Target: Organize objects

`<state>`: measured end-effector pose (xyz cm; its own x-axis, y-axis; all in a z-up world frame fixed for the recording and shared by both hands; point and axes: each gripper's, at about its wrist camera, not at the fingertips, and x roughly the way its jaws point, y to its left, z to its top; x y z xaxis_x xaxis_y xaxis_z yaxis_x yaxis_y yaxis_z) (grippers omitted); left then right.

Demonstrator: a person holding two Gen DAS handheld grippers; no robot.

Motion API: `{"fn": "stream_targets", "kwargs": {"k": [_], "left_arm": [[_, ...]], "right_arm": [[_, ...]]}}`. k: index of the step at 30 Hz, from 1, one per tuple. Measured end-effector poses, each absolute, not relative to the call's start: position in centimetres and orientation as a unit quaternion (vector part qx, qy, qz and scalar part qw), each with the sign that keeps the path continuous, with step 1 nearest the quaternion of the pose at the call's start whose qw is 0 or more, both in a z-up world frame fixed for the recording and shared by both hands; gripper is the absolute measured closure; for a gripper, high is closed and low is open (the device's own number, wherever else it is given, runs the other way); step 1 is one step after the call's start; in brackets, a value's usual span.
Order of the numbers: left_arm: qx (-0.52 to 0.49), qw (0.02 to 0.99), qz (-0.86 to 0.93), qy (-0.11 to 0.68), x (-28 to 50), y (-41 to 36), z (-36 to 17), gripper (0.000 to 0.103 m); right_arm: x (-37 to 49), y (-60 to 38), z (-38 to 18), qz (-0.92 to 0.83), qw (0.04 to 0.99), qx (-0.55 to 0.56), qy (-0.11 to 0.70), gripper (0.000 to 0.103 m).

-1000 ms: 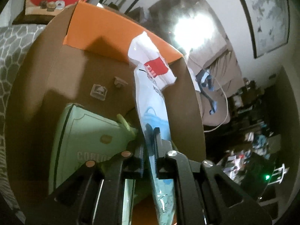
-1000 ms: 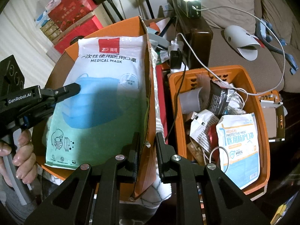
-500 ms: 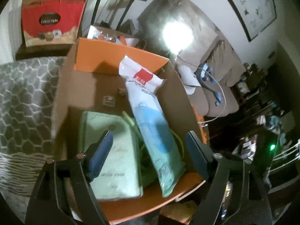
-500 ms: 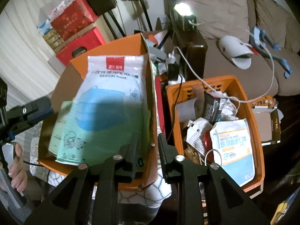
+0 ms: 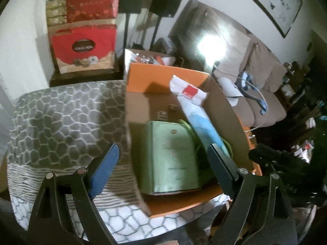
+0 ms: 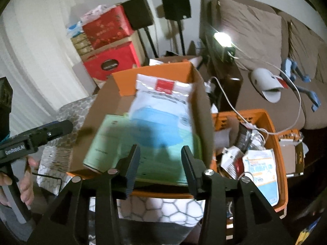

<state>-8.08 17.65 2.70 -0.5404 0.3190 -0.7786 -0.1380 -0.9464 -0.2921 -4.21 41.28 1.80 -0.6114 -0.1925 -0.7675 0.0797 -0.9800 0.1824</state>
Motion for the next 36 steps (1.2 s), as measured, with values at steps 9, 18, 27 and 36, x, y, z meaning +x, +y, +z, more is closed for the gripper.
{"fn": "stream_targets", "kwargs": {"k": [9, 18, 27, 36], "left_arm": [[-0.424, 0.083, 0.899, -0.073, -6.1, 14.8, 3.2, 0.012], [-0.398, 0.045, 0.914, -0.065, -3.7, 12.2, 2.9, 0.000], [-0.394, 0.023, 0.918, -0.033, -0.4, 10.8, 1.5, 0.000], [-0.395, 0.010, 0.918, -0.036, 2.3, 9.3, 0.3, 0.000]], "right_arm": [[-4.1, 37.5, 1.8, -0.899, 0.110, 0.418, -0.074, 0.015], [-2.8, 34.8, 1.6, -0.911, 0.096, 0.398, -0.051, 0.001], [0.2, 32.8, 1.0, -0.929, 0.047, 0.368, -0.012, 0.000], [2.4, 31.9, 0.5, -0.933, 0.022, 0.359, -0.003, 0.000]]}}
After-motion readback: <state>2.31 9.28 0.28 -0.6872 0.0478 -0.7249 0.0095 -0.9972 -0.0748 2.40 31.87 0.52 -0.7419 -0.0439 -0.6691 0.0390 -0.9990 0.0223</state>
